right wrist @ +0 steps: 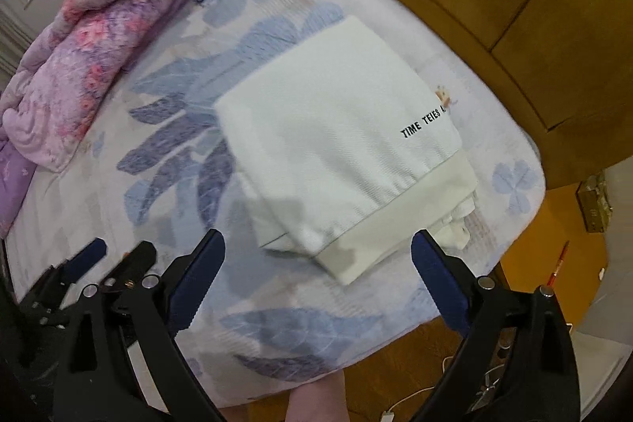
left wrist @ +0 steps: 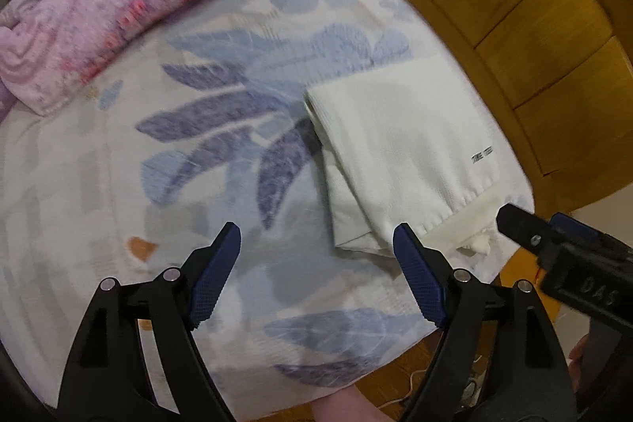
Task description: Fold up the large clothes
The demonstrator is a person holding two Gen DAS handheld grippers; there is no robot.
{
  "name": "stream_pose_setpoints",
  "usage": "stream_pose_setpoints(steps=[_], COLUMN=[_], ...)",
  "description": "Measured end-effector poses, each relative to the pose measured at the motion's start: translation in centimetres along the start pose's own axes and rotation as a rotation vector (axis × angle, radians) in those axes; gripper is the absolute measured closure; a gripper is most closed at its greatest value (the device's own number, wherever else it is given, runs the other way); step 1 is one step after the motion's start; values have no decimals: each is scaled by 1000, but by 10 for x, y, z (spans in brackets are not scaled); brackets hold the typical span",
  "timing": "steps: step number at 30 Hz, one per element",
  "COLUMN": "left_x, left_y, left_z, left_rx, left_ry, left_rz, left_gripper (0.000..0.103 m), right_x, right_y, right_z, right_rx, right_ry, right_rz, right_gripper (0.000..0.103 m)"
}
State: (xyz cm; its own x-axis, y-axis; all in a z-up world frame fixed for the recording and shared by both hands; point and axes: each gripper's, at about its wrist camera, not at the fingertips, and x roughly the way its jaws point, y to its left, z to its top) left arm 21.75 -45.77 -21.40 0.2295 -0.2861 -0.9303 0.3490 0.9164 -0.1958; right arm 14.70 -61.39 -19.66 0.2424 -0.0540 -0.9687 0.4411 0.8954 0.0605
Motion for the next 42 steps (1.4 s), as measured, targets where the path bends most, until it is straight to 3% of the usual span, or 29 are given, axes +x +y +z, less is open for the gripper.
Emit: stream_pose_setpoints(steps=[2,4,11,17,23,33,37,42], left_x=[-29,-57,-161,-226,-279,-319,-325,-327], left_y=[13,29,84,130,173,212,220,220], left_z=[-5,-10,-35,-60,-86,-109,-106,-101], left_rx=[20,33,143,233,280,256,214,208], left_ry=[-40,-82,-216,-266,-313,-365,-370,-390], left_rz=[-3,-7,-21,-43,3,58,18,35], left_gripper=[22,14,12,12,12,12,12,12], right_x=[-24,-47,-123,-179,-217,-242,-237,-233], right_y=[20,39,110,161,215,252,255,255], right_z=[-13,-26,-83,-127,-167,-198,-202,-198], right_rx=[2,1,36,133,145,133,115,99], right_ry=[-48,-93,-242,-354,-422,-477,-461,-451], right_rz=[-10,-25,-54,-61,-72,-87,-91,-73], right_gripper=[11,11,11,10,10,10,10,10])
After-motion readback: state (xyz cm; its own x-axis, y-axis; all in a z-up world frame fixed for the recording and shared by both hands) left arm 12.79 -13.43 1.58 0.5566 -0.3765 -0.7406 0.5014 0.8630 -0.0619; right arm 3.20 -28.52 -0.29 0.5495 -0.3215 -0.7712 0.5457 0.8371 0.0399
